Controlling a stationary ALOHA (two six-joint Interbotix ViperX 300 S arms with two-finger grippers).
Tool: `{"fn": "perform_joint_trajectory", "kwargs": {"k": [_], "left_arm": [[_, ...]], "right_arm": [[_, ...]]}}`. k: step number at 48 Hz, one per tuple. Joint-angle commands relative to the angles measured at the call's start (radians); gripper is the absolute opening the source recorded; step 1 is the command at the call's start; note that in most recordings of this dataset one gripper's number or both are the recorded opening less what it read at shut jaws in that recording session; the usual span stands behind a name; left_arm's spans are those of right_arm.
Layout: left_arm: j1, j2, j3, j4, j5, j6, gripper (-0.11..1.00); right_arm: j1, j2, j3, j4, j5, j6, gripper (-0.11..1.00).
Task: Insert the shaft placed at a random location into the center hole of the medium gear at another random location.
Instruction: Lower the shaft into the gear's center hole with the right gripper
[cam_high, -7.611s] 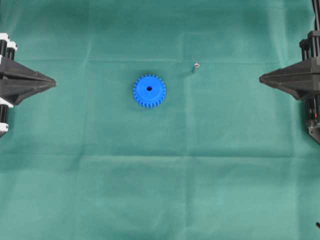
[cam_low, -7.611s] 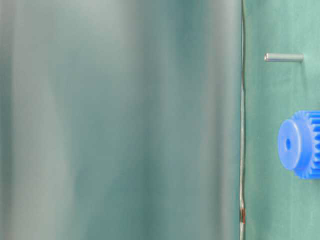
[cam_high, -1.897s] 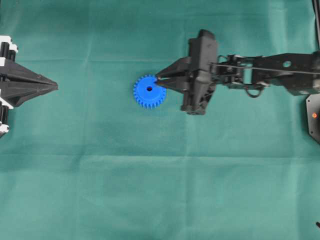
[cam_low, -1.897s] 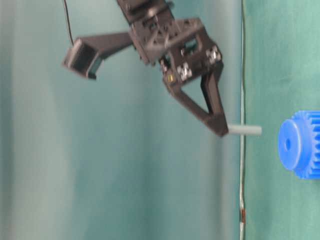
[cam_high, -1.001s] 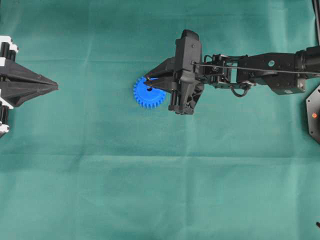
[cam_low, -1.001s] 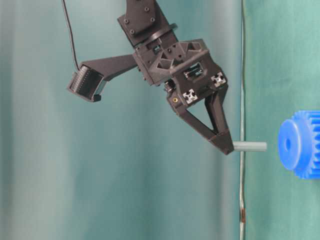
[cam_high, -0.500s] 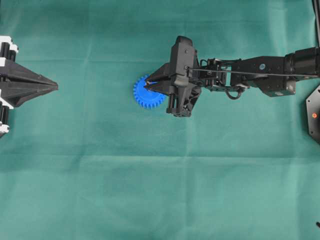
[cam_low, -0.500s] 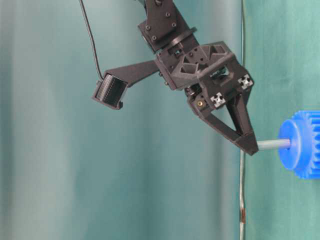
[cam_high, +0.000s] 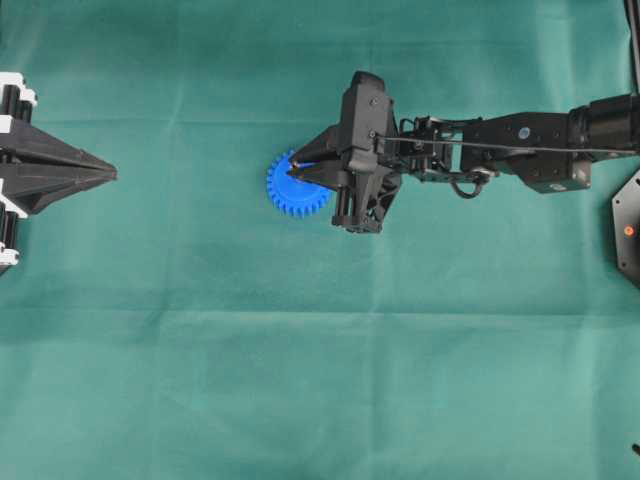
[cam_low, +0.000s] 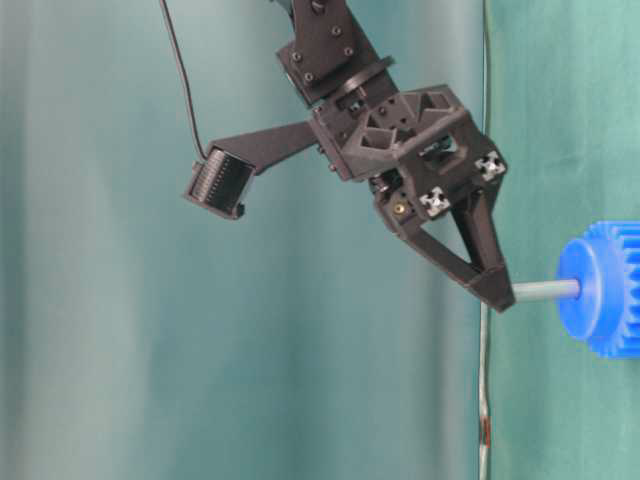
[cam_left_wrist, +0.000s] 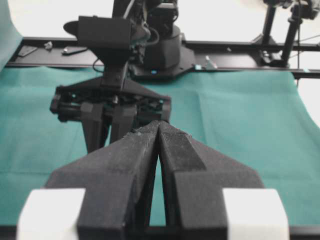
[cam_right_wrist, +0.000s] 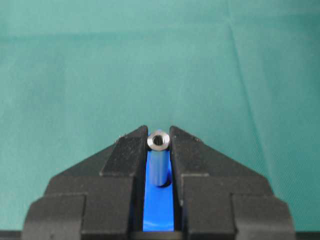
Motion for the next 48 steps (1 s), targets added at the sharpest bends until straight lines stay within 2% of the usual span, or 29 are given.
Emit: {"fn": "perform_joint_trajectory", "kwargs": {"k": [1,13,48], "left_arm": [[0.000,0.008,-0.012,0.002,-0.005,-0.002,0.00],[0.000,0.008,-0.014,0.002,-0.003,-0.002,0.00],[0.002,0.008,-0.012,0.002,-0.003,0.000,0.00]], "right_arm": [[-0.005,-0.061,-0.011,0.000,-0.003,-0.014,0.13],[-0.006,-0.067,-0.008,-0.003,-0.003,-0.015,0.13],[-0.006,0.035,-0.002,0.014,-0.058,-0.005,0.13]]}}
